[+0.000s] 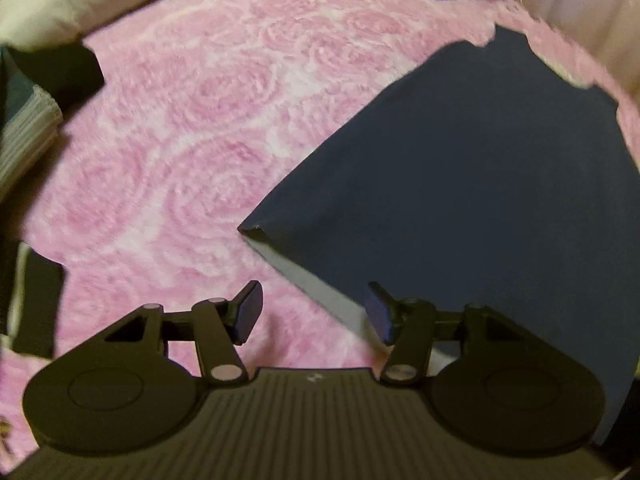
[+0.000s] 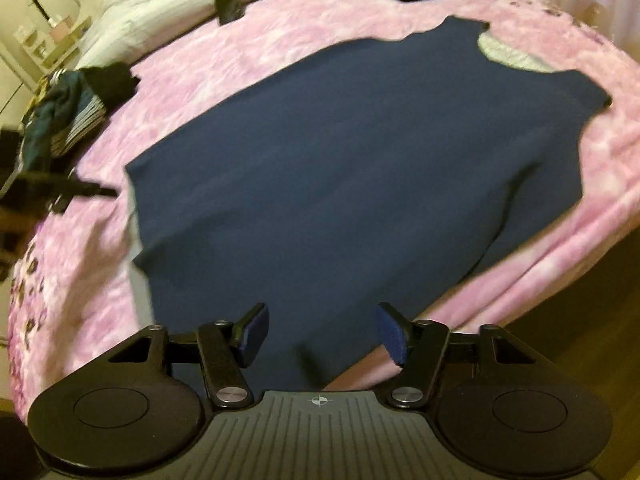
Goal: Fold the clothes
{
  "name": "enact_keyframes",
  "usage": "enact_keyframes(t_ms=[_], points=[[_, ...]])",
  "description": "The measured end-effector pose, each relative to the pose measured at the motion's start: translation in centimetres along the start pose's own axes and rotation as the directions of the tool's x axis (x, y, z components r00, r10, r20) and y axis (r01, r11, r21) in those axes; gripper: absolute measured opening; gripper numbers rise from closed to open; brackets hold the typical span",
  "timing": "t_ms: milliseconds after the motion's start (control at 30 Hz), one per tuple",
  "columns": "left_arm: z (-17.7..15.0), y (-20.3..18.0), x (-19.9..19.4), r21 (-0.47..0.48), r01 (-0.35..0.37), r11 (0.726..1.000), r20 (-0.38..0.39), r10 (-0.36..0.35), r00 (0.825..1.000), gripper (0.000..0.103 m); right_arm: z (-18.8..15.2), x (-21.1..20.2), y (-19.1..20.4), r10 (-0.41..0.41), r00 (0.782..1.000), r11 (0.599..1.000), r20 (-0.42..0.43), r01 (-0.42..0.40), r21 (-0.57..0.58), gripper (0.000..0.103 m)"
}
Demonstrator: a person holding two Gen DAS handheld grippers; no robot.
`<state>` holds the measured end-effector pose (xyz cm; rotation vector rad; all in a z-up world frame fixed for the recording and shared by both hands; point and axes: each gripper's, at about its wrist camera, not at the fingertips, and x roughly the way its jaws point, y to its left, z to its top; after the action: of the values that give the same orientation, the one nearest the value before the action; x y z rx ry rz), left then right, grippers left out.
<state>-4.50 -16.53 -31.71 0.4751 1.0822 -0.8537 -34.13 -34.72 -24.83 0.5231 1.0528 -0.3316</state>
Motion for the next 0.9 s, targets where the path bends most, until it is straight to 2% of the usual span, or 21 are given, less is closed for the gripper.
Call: enact_keyframes(t_ms=[67,233,267,300,533,633,733,767,800,833,867,900], points=[[0.4,0.6,0.7,-0.038,0.013,0.999,0.006,-0.012,1.000,0.052,-0.6,0.0,0.9,0.000,1.000,0.999,-0.005,0.000,-0.034,0.087],[1.7,2.0,2.8,-0.124,0.053,0.991,0.010,-0.052,0.999,0.052,-1.1,1.6,1.4,0.042,0.999,0.996,-0.034,-0.044,-0.075,0.087],[1.9,2.2,3.3,-0.141,0.061,0.988,0.010,-0.060,0.998,0.051,-1.2,2.0,1.3,0.044,0.998,0.996,-0.034,-0.046,-0.070,0.087],[2.2,2.5,3.7,-0.158,0.069,0.985,0.011,-0.069,0.998,0.045,-1.2,2.3,1.0,0.039,0.999,0.997,-0.034,-0.041,-0.060,0.087],[2.6,3.8,5.1,-0.253,0.140,0.957,0.023,-0.138,0.990,0.040,-1.4,2.7,1.0,-0.024,1.000,0.999,-0.004,0.024,0.029,0.087],[2.2,4.4,5.0,-0.269,0.178,0.947,0.051,-0.171,0.984,0.040,-2.1,2.7,2.3,-0.068,0.998,0.995,0.011,0.067,0.073,0.087],[1.7,5.6,5.0,-0.291,0.241,0.926,0.084,-0.226,0.970,0.039,-3.3,2.8,4.2,-0.122,0.992,0.986,0.031,0.118,0.118,0.087],[1.7,6.1,5.0,-0.300,0.258,0.918,0.091,-0.241,0.966,0.033,-3.7,3.0,5.1,-0.145,0.989,0.981,0.032,0.140,0.133,0.087],[1.7,6.6,5.0,-0.310,0.274,0.910,0.098,-0.256,0.962,0.016,-3.9,3.1,6.0,-0.165,0.986,0.976,0.034,0.158,0.149,0.087],[1.8,7.1,5.0,-0.315,0.290,0.904,0.104,-0.271,0.957,0.007,-4.2,3.3,6.9,-0.185,0.982,0.970,0.035,0.177,0.165,0.087],[1.9,7.5,4.9,-0.311,0.303,0.901,0.106,-0.284,0.953,0.000,-4.5,3.4,7.8,-0.205,0.978,0.964,0.037,0.195,0.178,0.087],[2.2,8.0,4.9,-0.298,0.315,0.901,0.106,-0.297,0.949,0.000,-4.7,3.6,8.6,-0.224,0.974,0.960,0.039,0.214,0.183,0.087]])
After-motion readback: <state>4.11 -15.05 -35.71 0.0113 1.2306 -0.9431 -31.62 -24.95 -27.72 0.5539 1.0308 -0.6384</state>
